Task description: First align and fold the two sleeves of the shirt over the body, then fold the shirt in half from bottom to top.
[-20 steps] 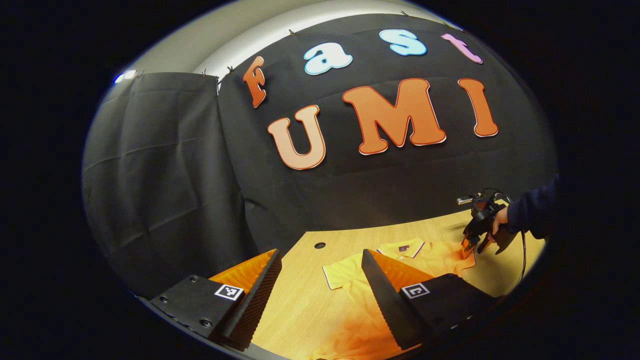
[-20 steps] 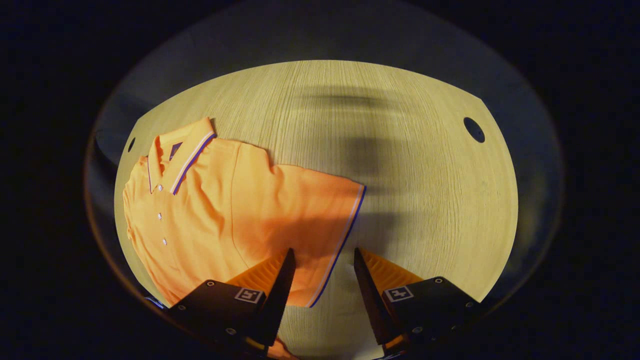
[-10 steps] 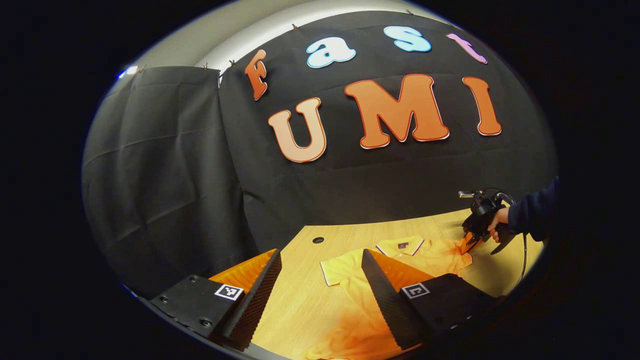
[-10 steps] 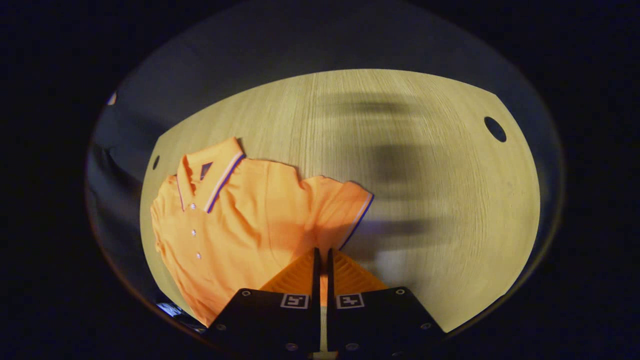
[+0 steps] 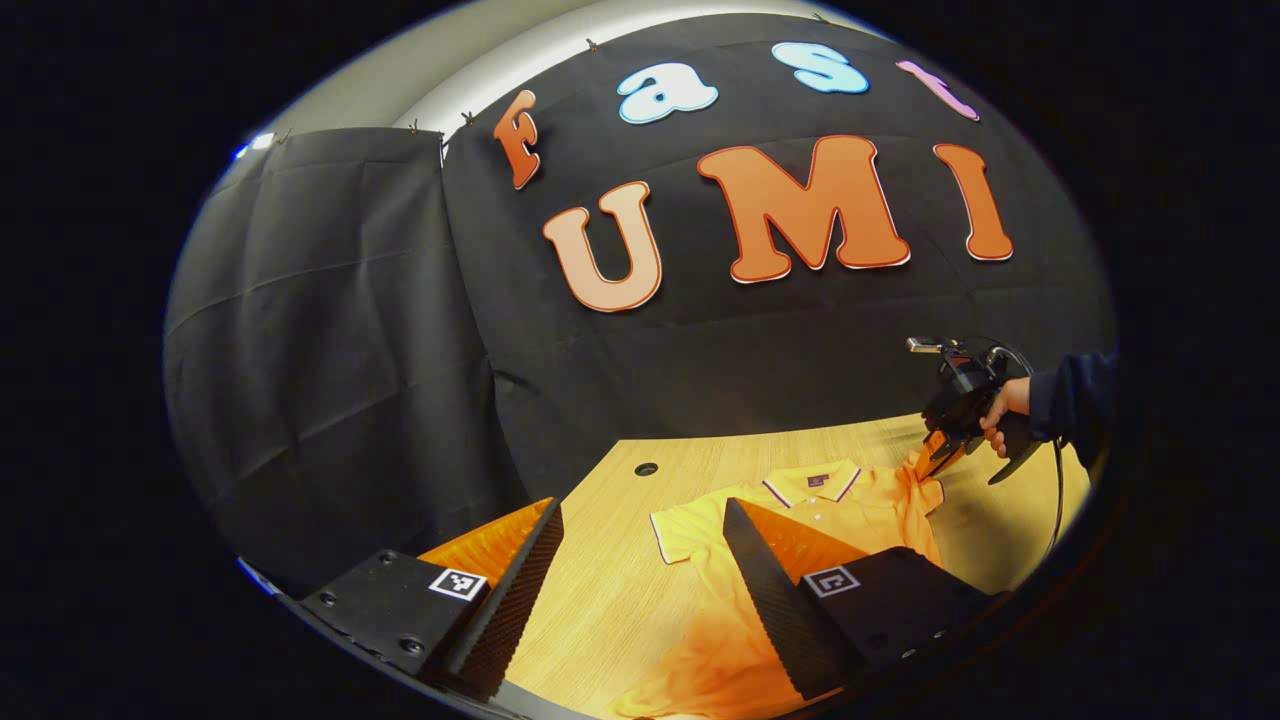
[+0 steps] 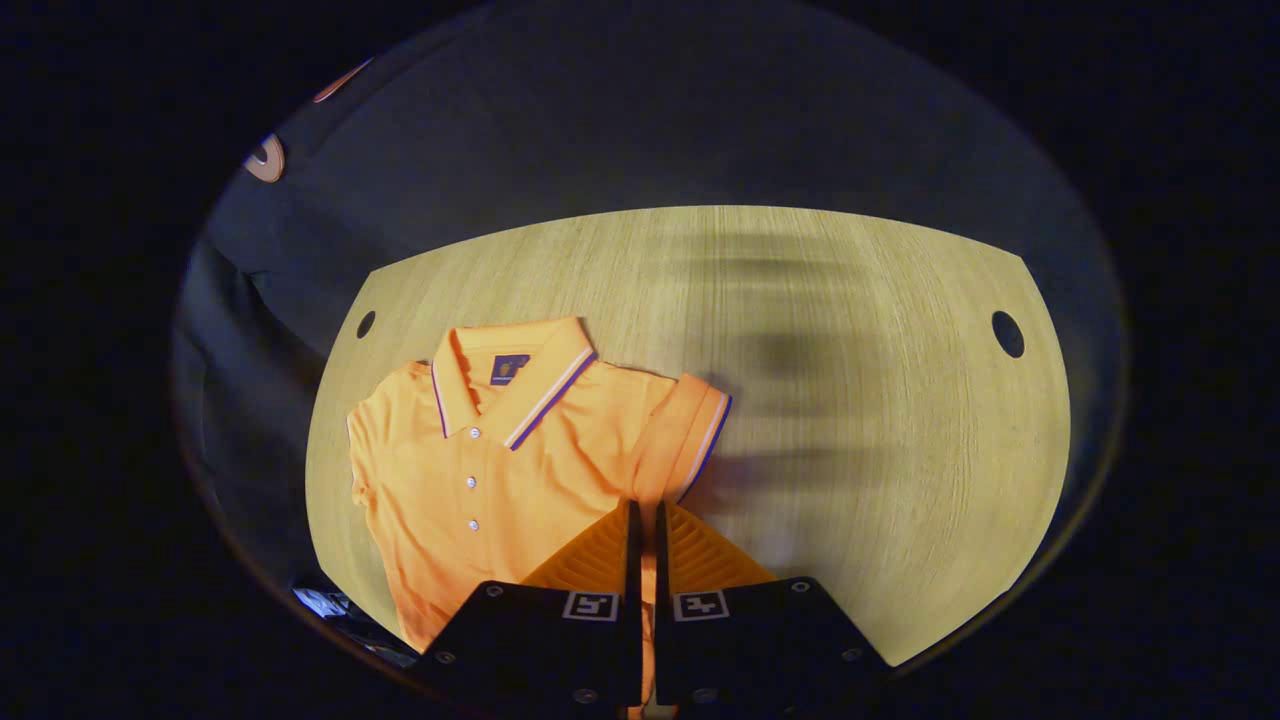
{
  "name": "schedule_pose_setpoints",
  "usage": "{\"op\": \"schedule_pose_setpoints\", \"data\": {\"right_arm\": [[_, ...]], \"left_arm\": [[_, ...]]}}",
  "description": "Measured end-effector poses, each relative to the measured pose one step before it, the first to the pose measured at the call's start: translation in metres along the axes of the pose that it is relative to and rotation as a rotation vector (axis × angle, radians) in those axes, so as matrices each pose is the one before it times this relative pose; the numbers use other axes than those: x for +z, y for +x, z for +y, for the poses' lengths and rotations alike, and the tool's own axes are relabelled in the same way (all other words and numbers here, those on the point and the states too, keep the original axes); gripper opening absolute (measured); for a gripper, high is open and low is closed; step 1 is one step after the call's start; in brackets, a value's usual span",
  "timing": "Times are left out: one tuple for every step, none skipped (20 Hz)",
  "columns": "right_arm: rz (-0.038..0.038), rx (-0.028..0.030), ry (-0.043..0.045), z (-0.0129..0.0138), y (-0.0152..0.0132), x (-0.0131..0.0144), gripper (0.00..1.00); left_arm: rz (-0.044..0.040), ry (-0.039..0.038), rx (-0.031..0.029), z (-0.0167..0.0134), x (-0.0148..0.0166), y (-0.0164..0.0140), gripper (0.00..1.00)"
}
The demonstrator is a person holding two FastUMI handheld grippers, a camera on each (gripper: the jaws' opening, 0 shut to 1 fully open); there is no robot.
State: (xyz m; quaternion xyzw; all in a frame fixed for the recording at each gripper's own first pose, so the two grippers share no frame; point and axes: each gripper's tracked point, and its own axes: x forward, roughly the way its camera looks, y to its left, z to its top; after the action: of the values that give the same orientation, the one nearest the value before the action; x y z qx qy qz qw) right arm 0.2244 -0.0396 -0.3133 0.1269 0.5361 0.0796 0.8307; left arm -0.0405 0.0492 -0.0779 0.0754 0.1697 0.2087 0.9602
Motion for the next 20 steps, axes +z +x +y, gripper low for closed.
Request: {"op": "schedule_pose_setpoints", "data": {"right_arm": [[0.00442,0.01906,0.00327,0.00949,-0.0012,0.00094,0.06],[0.00841,0.02276,0.00378,0.01008,-0.00132,0.00069,0.06],[-0.0015,0.01828,0.00456,0.00778,-0.00037,0.00181,0.06],[0.00651,0.02033,0.00092,0.0076,0.00017,-0.00063,0.06],[0.00504,0.02127,0.0024,0.0089,0.00072,-0.0001,0.08],[0.00222,0.02667,-0.00044,0.00802,-0.00054,0.00031,0.12],[-0.00456,0.03681,0.00298,0.00988,0.00057,0.00201,0.13],[-0.00217,0.02936,-0.00004,0.00766,-0.0019,0.00073,0.09],[-0.00278,0.01519,-0.00198,0.00277,0.00121,0.00066,0.1],[-0.00285,0.00171,-0.00385,0.0001,-0.00213,-0.00059,0.28],[-0.01006,-0.00329,-0.00941,-0.00165,-0.00287,0.00278,0.3],[-0.01644,-0.00922,-0.01428,-0.00325,-0.00316,0.0017,0.4],[-0.01927,-0.01361,-0.01345,-0.00345,-0.00556,0.00284,0.44],[-0.02089,-0.00677,-0.00843,-0.00145,-0.00762,0.00281,0.54],[-0.0282,-0.00177,-0.00286,-0.00039,-0.00835,0.00463,0.62],[-0.02862,-0.0028,-0.00113,-0.00042,-0.00952,0.00357,0.72],[-0.03302,-0.00808,0.00442,-0.0021,-0.00927,0.00479,0.73],[-0.03406,-0.00833,0.00691,-0.00215,-0.01044,0.00368,0.74],[-0.03647,-0.00946,0.01046,-0.00106,-0.01179,0.00464,0.76],[-0.03817,-0.01146,0.00988,-0.00225,-0.01201,0.00344,0.78]], "left_arm": [[0.00394,-0.00093,0.00389,0.00224,-0.00151,-0.00046,0.99],[0.00736,-0.00138,0.0036,0.001,-0.00258,0.00069,0.99],[0.00574,-0.00233,0.00382,0.00067,-0.00236,0.0009,0.99],[0.00793,-0.00426,0.00268,0.00091,-0.00092,0.00237,0.99],[0.00637,-0.00394,0.00386,0.00154,-0.0024,0.00003,0.99],[0.00409,-0.0037,0.0042,0.00074,-0.00076,0.00014,0.99],[0.00502,-0.00213,0.00364,0.00228,-0.00243,0.0016,0.99],[0.00352,-0.00236,0.00617,0.00141,-0.001,0.00122,0.99],[0.00509,-0.00533,0.00038,0.00077,-0.00261,0.00177,0.99],[0.00774,-0.01319,-0.00242,0.0004,-0.00157,0.0034,0.99],[0.00666,-0.0132,-0.00194,0.00082,-0.00112,0.0035,1.0],[0.00625,-0.01245,-0.00144,0.00299,-0.00101,0.00318,0.99],[0.00419,-0.011,-0.001,0.00235,0.00085,0.00563,0.99],[0.00275,-0.01251,-0.00394,0.00274,0.00004,0.00454,0.99],[0.0045,-0.01616,-0.01075,0.00179,0.00139,0.00602,0.99],[0.00334,-0.0224,-0.01543,0.00165,-0.00019,0.00755,0.99],[-0.00389,-0.02744,-0.02528,-0.0004,0.00245,0.00798,0.99],[0.00514,-0.0224,-0.02385,0.00003,0.0014,0.00815,0.99],[0.0092,-0.0063,-0.02673,0.00066,-0.00115,0.01143,0.99],[0.00115,0.00042,-0.01678,0.00284,0.00173,0.00924,1.0]]}}
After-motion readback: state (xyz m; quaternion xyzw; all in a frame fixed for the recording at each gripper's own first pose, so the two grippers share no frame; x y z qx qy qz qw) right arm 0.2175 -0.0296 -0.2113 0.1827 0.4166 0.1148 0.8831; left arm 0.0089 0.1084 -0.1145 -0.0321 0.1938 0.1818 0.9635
